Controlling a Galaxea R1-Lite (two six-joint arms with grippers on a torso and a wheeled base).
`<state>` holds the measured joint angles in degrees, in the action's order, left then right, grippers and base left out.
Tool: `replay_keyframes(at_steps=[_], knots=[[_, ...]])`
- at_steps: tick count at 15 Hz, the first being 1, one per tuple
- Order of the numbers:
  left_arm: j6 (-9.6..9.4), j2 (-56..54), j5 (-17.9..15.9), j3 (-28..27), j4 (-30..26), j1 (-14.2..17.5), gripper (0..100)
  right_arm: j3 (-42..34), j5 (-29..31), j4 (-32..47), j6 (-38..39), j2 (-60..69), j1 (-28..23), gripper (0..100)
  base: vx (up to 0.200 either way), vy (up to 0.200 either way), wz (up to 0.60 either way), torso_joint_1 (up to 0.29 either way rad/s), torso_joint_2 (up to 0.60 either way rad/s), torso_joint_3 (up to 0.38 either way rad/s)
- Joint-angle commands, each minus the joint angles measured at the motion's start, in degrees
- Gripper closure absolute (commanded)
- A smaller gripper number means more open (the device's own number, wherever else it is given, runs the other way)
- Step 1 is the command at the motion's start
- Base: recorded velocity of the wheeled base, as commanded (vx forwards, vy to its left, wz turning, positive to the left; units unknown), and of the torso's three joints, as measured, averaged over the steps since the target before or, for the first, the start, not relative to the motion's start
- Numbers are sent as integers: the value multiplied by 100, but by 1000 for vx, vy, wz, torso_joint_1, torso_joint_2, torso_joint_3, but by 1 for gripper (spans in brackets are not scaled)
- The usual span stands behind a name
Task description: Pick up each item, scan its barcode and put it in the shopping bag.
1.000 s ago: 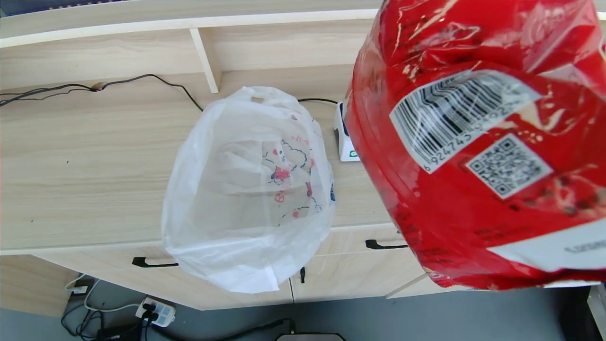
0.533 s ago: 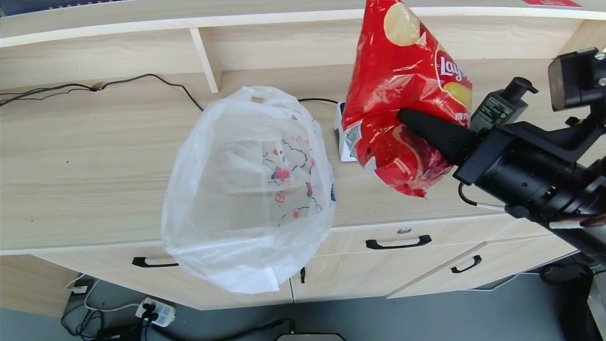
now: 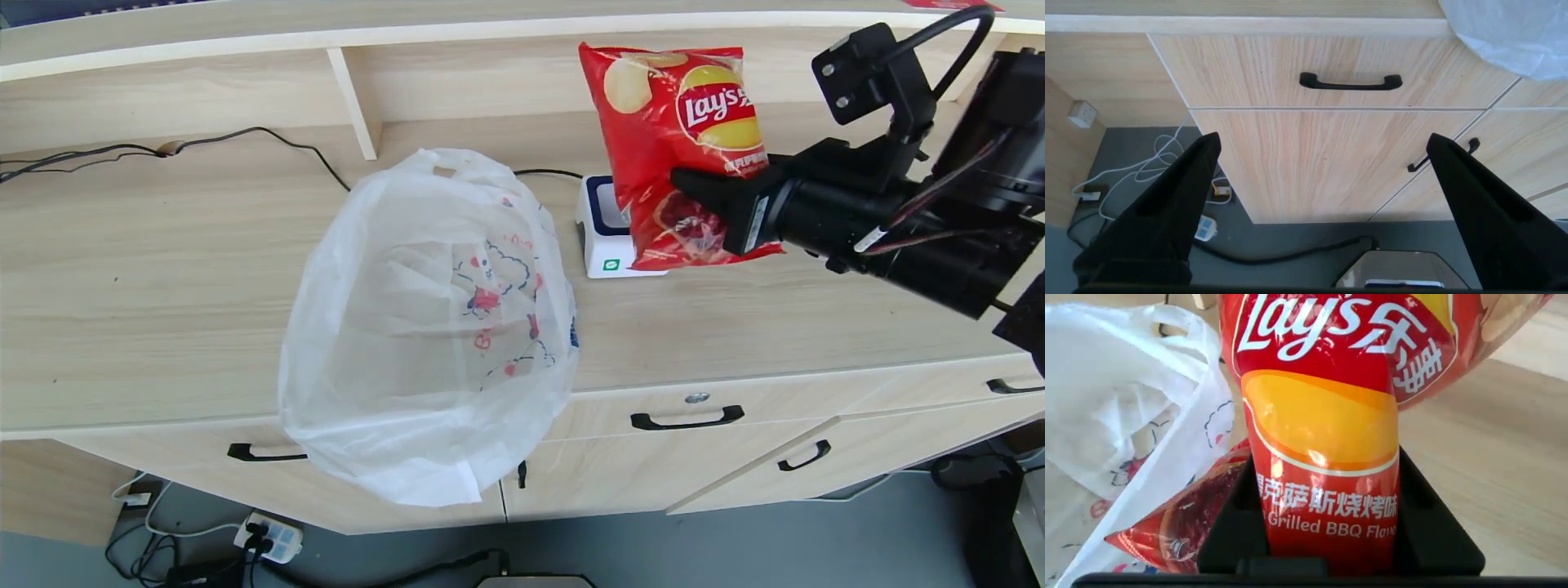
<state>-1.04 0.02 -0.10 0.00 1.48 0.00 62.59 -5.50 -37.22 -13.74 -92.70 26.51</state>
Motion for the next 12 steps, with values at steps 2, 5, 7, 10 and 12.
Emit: replay_keyframes(at_steps=[2,5,7,10,12], knots=[[7,-2,1,0,2,0,0,650,348,22,-287,-477,-59,100,0,0,0,0,0,0],[-28,-2,-8,0,2,0,0,843,304,22,-648,-644,-50,100,0,0,0,0,0,0],[-19,-2,1,0,2,0,0,825,304,22,-665,-662,-50,100,0,0,0,0,0,0],[-19,-2,1,0,2,0,0,773,312,22,-656,-697,-50,100,0,0,0,0,0,0],[-28,-2,1,0,-7,0,0,641,312,-5,-656,-671,-50,100,0,0,0,0,0,0]])
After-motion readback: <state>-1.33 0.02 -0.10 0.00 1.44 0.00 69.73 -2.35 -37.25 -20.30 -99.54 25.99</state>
